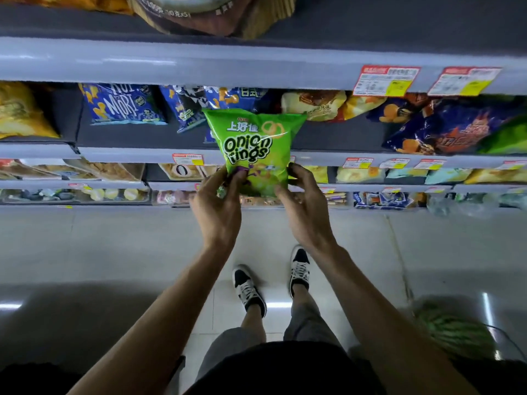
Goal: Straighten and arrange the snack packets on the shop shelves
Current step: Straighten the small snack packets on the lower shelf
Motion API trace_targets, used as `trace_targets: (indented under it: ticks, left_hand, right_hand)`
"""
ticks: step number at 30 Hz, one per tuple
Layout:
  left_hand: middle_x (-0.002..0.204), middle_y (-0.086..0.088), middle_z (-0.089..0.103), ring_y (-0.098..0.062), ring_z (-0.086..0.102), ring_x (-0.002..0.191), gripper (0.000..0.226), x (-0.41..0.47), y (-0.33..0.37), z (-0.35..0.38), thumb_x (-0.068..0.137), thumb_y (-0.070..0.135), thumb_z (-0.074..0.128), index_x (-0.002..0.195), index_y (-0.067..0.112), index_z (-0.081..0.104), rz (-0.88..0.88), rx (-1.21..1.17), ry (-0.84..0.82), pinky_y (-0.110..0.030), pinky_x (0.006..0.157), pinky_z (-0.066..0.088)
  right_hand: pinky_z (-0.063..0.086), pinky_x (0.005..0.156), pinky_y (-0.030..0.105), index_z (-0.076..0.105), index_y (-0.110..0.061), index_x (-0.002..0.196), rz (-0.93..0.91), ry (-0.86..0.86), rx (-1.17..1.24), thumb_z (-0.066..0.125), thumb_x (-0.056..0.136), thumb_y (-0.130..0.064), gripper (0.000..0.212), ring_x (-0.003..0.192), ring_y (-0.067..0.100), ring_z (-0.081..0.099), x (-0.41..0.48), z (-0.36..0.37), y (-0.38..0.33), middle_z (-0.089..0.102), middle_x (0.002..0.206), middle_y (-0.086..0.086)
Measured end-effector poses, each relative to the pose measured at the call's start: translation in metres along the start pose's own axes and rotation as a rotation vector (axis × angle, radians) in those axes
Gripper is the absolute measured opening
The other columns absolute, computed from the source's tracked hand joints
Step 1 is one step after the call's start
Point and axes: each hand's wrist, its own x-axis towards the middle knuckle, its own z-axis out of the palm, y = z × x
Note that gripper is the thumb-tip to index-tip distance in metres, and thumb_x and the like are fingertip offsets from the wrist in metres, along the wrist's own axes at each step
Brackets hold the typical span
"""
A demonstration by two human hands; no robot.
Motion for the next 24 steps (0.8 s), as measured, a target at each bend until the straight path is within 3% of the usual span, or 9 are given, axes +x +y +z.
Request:
trace_targets:
  ticks: [3, 6, 9, 11, 13, 15, 18, 20, 24]
  left_hand:
    - [0.087, 0.004, 0.077, -0.011, 0.07, 0.085, 0.012, -0.013, 0.016, 0.038, 0.097, 0.035, 0.075, 0.096, 0.025, 0.082, 0.045, -0.013, -0.062, -0.037, 0.084, 0.056]
    - [0.082, 0.012, 0.071, 0.002, 0.063, 0.081, 0.013, -0.017, 0.035, 0.075, 0.1, 0.034, 0.073, 0.099, 0.023, 0.08, 0.118, 0.038, -0.111, -0.015, 0.074, 0.046]
    - [0.087, 0.009, 0.07, -0.002, 0.061, 0.081, 0.016, -0.015, 0.052, 0.109, 0.104, 0.034, 0.065, 0.105, 0.021, 0.075, 0.215, 0.074, -0.236, -0.02, 0.073, 0.046]
    - [0.102, 0.005, 0.072, -0.003, 0.061, 0.089, 0.022, -0.01, 0.06, 0.129, 0.105, 0.029, 0.063, 0.121, 0.018, 0.073, 0.279, 0.104, -0.316, -0.021, 0.079, 0.047]
    - [0.119, 0.003, 0.068, 0.007, 0.059, 0.102, 0.035, -0.005, 0.062, 0.148, 0.102, 0.019, 0.065, 0.136, 0.014, 0.068, 0.345, 0.155, -0.378, -0.013, 0.087, 0.046]
    - [0.143, -0.006, 0.06, -0.002, 0.056, 0.128, 0.05, 0.0, 0.059, 0.164, 0.1, 0.015, 0.066, 0.148, 0.01, 0.059, 0.349, 0.204, -0.433, -0.014, 0.104, 0.043]
    - [0.164, -0.014, 0.04, -0.026, 0.035, 0.154, 0.068, 0.002, 0.05, 0.179, 0.099, 0.017, 0.068, 0.161, 0.008, 0.041, 0.309, 0.261, -0.516, -0.023, 0.118, 0.032]
    - [0.167, -0.015, 0.035, -0.029, 0.031, 0.156, 0.074, 0.0, 0.047, 0.186, 0.099, 0.02, 0.069, 0.164, 0.012, 0.035, 0.282, 0.313, -0.54, -0.032, 0.119, 0.034]
    - [0.159, -0.012, 0.048, -0.033, 0.05, 0.141, 0.08, -0.008, 0.046, 0.194, 0.099, 0.02, 0.072, 0.167, 0.02, 0.029, 0.186, 0.392, -0.566, -0.035, 0.099, 0.044]
  right_hand:
    - [0.05, 0.087, 0.018, 0.057, -0.023, 0.14, 0.005, 0.047, -0.006, 0.072, 0.098, -0.025, 0.045, 0.113, -0.004, 0.062, 0.001, -0.028, 0.006, 0.069, 0.124, -0.011]
    - [0.047, 0.079, 0.007, 0.054, -0.013, 0.143, -0.02, 0.113, -0.026, 0.072, 0.097, -0.016, 0.05, 0.103, -0.012, 0.061, 0.017, -0.061, 0.009, 0.069, 0.122, -0.002]
    - [0.048, 0.082, 0.008, 0.054, -0.008, 0.142, -0.074, 0.202, -0.065, 0.073, 0.096, -0.014, 0.051, 0.096, -0.016, 0.06, 0.042, -0.093, 0.011, 0.069, 0.121, 0.002]
    - [0.047, 0.083, 0.008, 0.054, -0.009, 0.142, -0.07, 0.254, -0.08, 0.073, 0.095, -0.015, 0.051, 0.094, -0.016, 0.06, 0.064, -0.111, 0.014, 0.07, 0.119, 0.001]
    - [0.056, 0.088, 0.027, 0.053, -0.013, 0.142, -0.07, 0.275, -0.088, 0.07, 0.096, -0.02, 0.05, 0.1, 0.003, 0.067, 0.083, -0.124, 0.017, 0.071, 0.12, 0.001]
    - [0.058, 0.092, 0.035, 0.051, -0.014, 0.142, -0.098, 0.284, -0.1, 0.068, 0.097, -0.02, 0.049, 0.106, 0.019, 0.069, 0.099, -0.132, 0.021, 0.07, 0.123, 0.001]
    - [0.043, 0.092, 0.004, 0.052, -0.009, 0.141, -0.138, 0.315, -0.137, 0.069, 0.096, -0.01, 0.049, 0.112, 0.009, 0.061, 0.116, -0.141, 0.026, 0.063, 0.124, -0.006]
    - [0.041, 0.089, 0.004, 0.052, -0.009, 0.14, -0.119, 0.308, -0.169, 0.07, 0.096, -0.011, 0.047, 0.11, 0.006, 0.058, 0.125, -0.144, 0.03, 0.064, 0.124, -0.003]
    - [0.049, 0.081, 0.017, 0.054, -0.008, 0.135, -0.053, 0.236, -0.218, 0.07, 0.099, -0.019, 0.041, 0.105, 0.015, 0.065, 0.13, -0.147, 0.046, 0.069, 0.124, 0.006]
